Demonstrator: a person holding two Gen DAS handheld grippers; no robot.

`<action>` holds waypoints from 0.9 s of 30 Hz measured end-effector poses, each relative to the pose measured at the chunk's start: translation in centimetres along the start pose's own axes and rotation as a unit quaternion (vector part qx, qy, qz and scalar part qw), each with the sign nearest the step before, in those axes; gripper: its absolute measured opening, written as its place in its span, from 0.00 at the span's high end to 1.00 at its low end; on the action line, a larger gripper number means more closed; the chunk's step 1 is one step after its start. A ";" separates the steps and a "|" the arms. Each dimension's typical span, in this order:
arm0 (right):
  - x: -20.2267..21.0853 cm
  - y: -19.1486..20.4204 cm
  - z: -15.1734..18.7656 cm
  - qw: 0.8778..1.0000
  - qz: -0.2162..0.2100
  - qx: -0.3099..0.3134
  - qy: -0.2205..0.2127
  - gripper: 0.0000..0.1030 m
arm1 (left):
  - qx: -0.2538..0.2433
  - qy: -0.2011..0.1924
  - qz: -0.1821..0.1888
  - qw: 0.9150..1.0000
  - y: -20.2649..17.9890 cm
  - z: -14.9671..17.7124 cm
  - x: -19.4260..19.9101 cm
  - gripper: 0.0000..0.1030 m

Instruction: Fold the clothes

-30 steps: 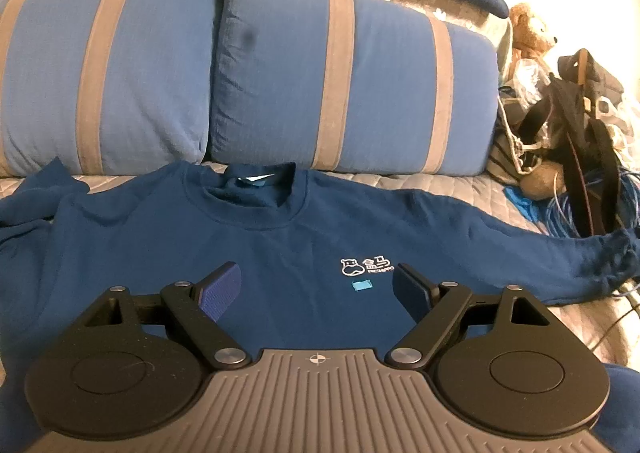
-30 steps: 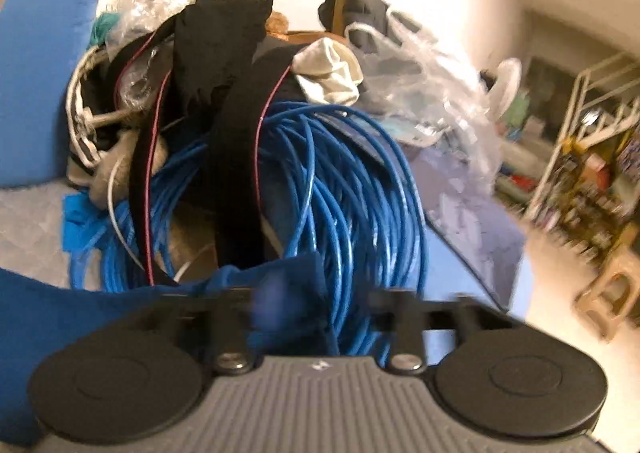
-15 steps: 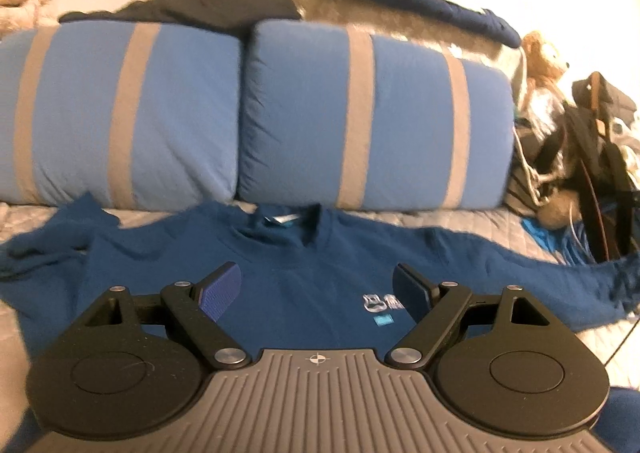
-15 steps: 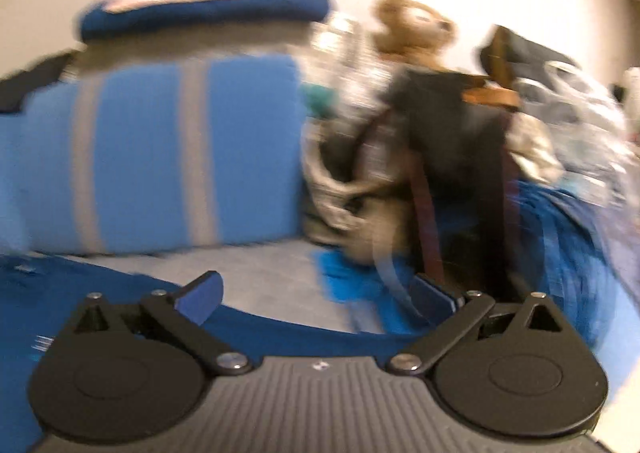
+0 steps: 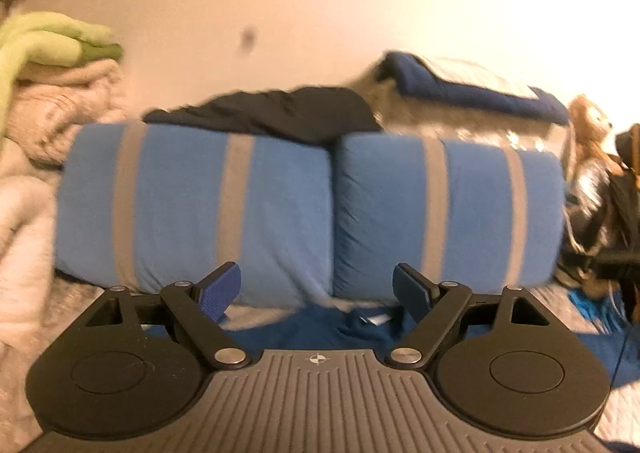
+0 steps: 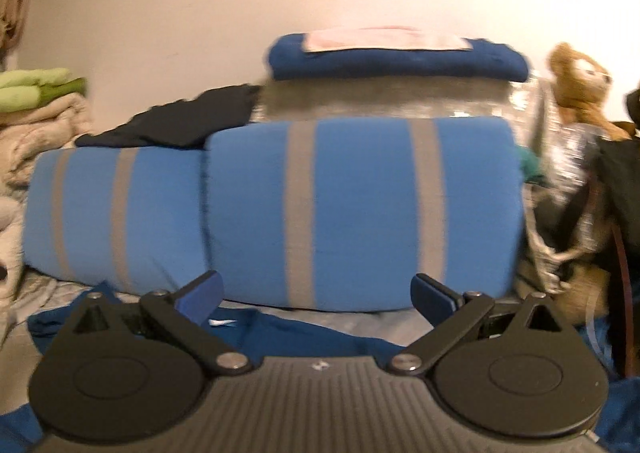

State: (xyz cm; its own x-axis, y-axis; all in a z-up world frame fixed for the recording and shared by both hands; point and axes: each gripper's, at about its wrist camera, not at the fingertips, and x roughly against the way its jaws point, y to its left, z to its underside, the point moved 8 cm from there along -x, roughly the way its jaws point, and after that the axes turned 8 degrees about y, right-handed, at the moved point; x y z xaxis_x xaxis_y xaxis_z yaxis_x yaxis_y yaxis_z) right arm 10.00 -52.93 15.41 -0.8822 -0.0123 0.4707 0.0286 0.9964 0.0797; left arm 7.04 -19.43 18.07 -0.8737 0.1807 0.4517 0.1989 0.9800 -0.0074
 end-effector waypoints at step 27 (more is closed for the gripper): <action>-9.3 7.6 11.8 0.989 -0.012 -0.069 0.128 0.00 | -0.038 0.060 -0.086 0.994 11.5 2.0 -7.5 0.19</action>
State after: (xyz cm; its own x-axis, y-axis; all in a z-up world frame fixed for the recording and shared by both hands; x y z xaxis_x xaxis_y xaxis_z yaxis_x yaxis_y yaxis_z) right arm 12.90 -44.24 1.23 -0.7361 -0.0741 0.6728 0.0882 0.9750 0.2040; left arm 15.00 -9.29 12.77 -0.8390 -0.0038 0.5440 0.0893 0.9854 0.1447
